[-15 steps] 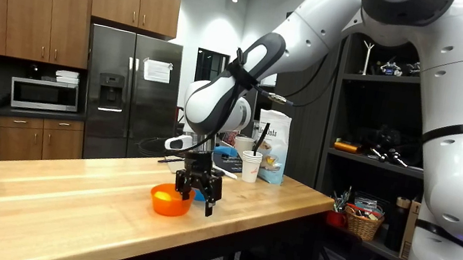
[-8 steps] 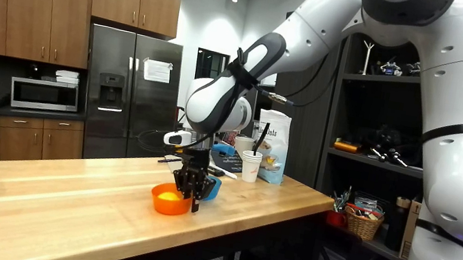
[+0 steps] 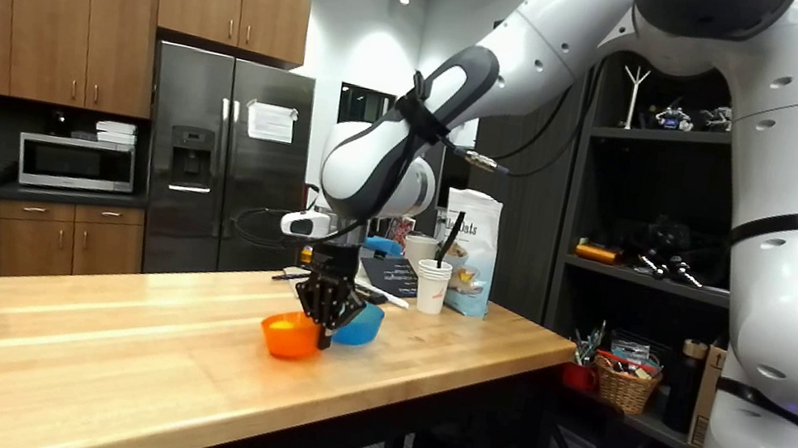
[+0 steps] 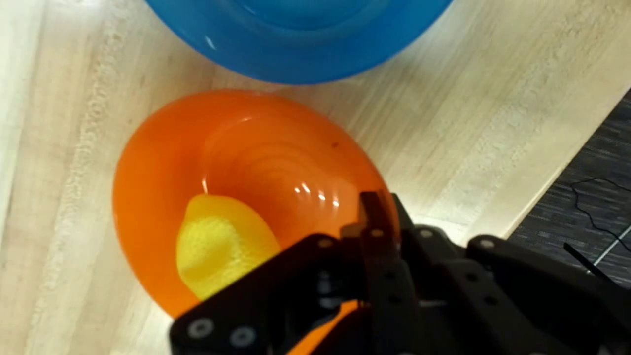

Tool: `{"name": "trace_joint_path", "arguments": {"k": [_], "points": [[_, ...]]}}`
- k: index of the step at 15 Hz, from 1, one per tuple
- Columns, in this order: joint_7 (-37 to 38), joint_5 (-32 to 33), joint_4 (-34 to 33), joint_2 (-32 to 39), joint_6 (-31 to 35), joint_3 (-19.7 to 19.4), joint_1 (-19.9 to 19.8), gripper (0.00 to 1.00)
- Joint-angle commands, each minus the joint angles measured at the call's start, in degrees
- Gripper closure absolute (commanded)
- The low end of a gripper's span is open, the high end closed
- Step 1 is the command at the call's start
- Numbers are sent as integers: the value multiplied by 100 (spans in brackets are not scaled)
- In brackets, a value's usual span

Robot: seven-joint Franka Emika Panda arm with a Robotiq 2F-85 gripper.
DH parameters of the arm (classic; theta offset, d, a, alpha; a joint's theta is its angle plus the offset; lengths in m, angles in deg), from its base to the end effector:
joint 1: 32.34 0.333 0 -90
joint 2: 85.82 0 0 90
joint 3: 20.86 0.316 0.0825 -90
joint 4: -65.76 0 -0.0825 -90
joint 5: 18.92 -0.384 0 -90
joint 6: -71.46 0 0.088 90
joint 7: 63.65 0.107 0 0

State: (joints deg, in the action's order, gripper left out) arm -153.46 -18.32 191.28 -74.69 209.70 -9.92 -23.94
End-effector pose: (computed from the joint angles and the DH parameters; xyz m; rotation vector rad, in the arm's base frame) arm 0.5255 0.1835 0.3019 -1.8125 -2.5578 -0.0669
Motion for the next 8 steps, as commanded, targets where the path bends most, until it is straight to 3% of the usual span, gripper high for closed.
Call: {"name": "trace_joint_path", "arguments": {"k": [1,8], "points": [[-250,-111,125,-390,9,94,-104,99],[-311,-374,337,-1038,249,-73,-166,99]]}}
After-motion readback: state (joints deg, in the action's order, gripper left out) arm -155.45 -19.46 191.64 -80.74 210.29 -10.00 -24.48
